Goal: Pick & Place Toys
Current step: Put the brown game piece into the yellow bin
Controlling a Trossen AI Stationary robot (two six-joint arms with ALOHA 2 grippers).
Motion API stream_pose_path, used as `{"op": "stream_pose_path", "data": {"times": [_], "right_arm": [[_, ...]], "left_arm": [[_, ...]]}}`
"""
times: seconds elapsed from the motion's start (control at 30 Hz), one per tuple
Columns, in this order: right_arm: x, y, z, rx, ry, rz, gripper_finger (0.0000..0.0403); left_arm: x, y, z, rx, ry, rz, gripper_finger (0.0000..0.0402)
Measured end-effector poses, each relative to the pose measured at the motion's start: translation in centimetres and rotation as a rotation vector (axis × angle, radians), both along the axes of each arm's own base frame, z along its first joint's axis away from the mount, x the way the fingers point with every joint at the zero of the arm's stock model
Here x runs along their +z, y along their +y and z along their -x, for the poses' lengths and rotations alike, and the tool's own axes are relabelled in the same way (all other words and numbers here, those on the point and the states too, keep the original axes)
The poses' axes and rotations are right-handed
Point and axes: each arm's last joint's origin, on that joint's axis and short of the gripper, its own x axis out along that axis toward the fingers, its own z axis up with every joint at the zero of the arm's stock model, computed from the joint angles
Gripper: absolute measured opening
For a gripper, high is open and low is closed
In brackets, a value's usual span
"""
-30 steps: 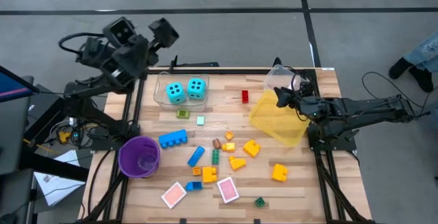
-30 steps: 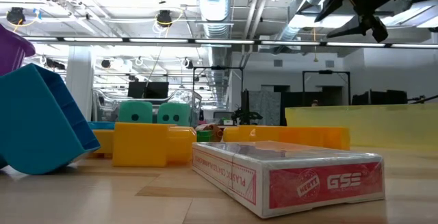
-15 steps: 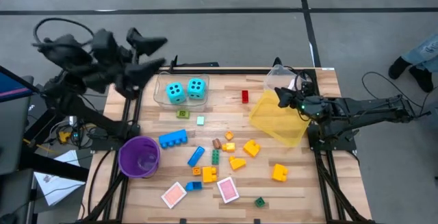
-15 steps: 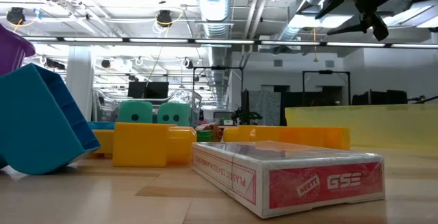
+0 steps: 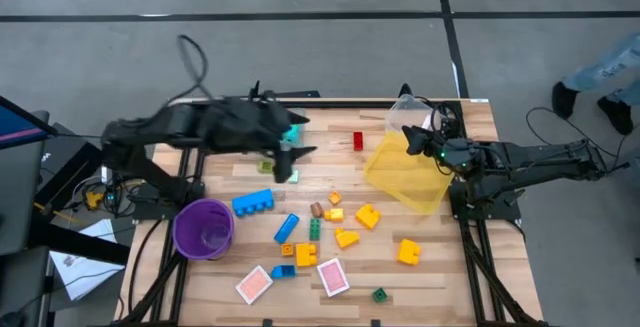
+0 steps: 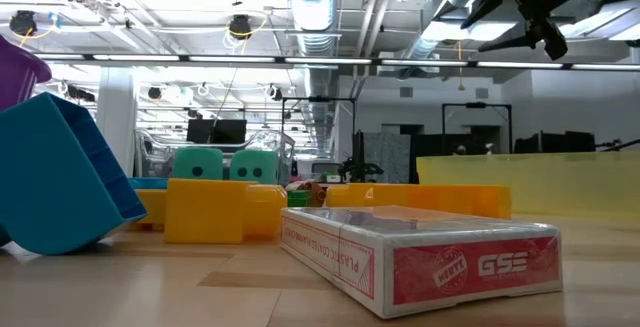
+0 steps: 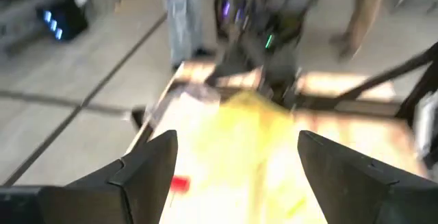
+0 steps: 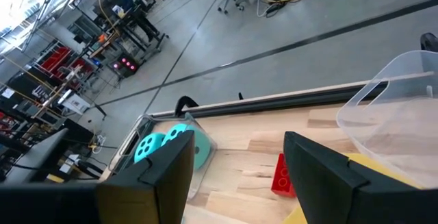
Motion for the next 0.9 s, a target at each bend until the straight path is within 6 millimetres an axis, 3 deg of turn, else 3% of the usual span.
{"op": "stream_pose_path", "data": {"times": [0.2,0.4,0.67,0.9], "right_arm": [[0.0,0.0,0.0,0.01,0.003,-0.002,0.0217],[0.0,0.0,0.0,0.013,0.006,0.0,0.0217],[0.0,0.0,0.0,0.015,0.011,0.001,0.0217],[-0.1,0.0,0.0,0.017,0.016,0.0,0.0217]], "left_arm": [[-3.5,0.0,-3.7,-0.019,0.147,0.004,0.0297],[-8.9,0.3,-6.3,-0.073,0.348,0.012,0.0297],[-18.2,-0.1,-6.0,-0.248,0.655,0.017,0.0297],[-24.5,-0.3,-5.4,-0.396,0.71,-0.012,0.029]]}}
